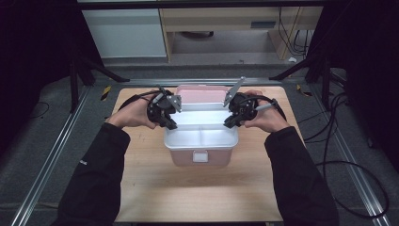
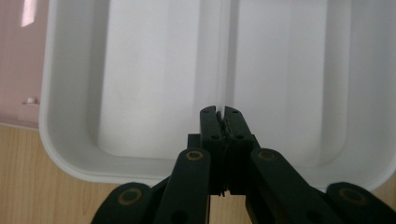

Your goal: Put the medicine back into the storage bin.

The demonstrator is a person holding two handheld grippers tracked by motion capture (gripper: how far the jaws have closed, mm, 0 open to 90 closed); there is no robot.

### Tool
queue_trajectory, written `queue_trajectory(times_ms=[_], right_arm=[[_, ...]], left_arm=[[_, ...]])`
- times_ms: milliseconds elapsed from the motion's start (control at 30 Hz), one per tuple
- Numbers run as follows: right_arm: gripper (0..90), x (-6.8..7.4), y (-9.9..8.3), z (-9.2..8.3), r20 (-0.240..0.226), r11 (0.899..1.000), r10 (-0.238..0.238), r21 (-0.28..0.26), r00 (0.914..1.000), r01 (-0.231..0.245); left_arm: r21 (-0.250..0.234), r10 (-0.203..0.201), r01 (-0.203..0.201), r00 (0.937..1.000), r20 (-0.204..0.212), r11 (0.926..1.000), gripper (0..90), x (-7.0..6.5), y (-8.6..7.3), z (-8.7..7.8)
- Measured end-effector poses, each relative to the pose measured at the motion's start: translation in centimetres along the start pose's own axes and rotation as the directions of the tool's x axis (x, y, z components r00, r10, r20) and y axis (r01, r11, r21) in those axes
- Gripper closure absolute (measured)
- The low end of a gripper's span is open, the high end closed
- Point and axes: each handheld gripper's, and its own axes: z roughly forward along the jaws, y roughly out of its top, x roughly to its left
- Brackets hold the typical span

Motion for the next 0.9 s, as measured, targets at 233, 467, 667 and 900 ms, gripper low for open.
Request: queue_trajectory(times_ms=[233,467,667,900], right_arm=[[83.2,-1.3,-0.3,1.9,0.001,0.999,0.024,0.023,0.9997,-0.024],[83.3,-1.5,-0.7,3.2,0.000,0.998,0.033,0.046,0.9994,-0.033],[82.6,-1.1,-1.3,4.8,0.003,0.997,0.047,0.063,0.9989,-0.047],[81.7,-0.3,-2.4,4.9,0.011,0.999,0.044,0.018,0.9990,-0.044]], left_arm=[[0.011,-0.012,0.012,0.9998,0.014,0.9999,87.4,1.8,-0.2,1.8],[0.031,-0.011,0.010,0.9997,0.024,0.9995,87.1,2.2,-0.6,3.4],[0.045,-0.005,0.004,0.9996,0.027,0.9990,87.1,1.9,-0.7,4.2],[0.046,-0.001,-0.001,0.9994,0.034,0.9989,86.9,0.7,-0.9,5.0]])
